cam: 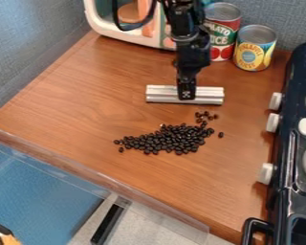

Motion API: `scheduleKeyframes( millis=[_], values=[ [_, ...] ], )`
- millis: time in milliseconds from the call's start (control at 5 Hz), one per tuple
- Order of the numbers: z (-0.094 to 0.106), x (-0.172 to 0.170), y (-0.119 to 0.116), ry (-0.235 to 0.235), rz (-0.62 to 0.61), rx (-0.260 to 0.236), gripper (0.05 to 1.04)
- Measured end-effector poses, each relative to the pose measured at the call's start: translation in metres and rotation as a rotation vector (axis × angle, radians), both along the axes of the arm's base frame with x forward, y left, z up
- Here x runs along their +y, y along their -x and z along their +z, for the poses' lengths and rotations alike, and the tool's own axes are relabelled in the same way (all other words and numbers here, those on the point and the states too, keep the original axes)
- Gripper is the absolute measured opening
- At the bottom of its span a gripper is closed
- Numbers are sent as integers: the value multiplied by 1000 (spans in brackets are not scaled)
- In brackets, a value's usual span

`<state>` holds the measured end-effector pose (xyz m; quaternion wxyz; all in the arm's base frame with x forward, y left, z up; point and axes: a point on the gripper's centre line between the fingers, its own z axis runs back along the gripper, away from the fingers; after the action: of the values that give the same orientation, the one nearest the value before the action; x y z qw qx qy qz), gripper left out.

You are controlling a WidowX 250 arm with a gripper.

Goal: Sweep into pile

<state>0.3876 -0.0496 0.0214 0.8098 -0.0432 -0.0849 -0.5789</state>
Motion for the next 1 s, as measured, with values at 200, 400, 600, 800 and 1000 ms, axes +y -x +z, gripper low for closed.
scheduleKeyframes(
  millis=[200, 400, 600, 800, 1000],
  values=[
    [1, -9, 11, 18, -6, 19, 342],
    [1, -17, 19, 34, -27, 39, 342],
    [2, -17, 32, 43, -39, 50, 342],
    [2, -17, 42, 45, -55, 58, 342],
    [3, -12, 47, 54, -52, 72, 342]
  ],
)
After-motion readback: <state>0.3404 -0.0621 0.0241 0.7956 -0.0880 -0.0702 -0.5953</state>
